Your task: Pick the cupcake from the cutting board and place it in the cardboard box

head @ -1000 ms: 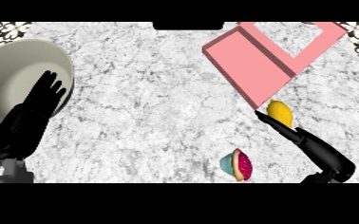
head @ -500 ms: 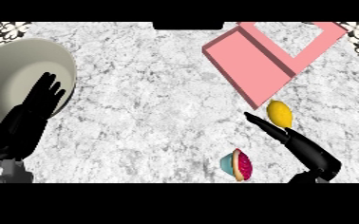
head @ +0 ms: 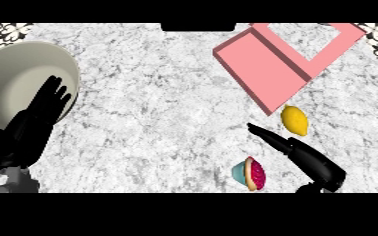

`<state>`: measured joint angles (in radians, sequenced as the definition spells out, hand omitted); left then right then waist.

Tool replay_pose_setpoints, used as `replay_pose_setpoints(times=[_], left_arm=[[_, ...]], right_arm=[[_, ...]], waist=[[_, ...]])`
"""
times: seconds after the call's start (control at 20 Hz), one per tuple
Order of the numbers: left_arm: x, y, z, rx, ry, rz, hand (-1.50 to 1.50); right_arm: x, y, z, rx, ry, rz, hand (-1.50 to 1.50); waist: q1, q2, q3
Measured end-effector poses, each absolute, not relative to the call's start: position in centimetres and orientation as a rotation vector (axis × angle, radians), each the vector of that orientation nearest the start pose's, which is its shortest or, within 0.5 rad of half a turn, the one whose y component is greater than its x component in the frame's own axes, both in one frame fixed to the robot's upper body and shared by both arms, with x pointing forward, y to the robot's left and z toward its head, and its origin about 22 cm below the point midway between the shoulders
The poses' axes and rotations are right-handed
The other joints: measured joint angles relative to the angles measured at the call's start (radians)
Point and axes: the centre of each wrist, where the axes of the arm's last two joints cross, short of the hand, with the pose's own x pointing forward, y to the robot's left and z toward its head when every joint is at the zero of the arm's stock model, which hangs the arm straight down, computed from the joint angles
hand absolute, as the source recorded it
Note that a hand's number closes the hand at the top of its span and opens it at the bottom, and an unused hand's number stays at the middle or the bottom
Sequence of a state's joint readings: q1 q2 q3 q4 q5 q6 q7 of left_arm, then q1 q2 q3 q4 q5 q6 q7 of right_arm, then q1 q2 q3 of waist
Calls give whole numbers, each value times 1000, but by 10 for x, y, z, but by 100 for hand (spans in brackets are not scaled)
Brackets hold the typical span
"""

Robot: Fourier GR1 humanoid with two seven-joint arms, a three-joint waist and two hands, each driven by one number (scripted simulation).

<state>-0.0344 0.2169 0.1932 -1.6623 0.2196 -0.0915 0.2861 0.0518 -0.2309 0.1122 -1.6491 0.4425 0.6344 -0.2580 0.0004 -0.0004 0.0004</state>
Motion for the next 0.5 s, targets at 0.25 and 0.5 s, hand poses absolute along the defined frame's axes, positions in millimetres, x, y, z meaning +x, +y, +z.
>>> replay_pose_setpoints(times=[0.25, 0.5], left_arm=[[247, 320, 53, 54, -1443, 48, 0], [241, 318, 50, 52, -1445, 48, 0]], right_arm=[[233, -245, 8, 182, -1481, 1073, -150], [234, -244, 2, 182, -1473, 1080, -150]], waist=[[0, 0, 0], [0, 0, 0]])
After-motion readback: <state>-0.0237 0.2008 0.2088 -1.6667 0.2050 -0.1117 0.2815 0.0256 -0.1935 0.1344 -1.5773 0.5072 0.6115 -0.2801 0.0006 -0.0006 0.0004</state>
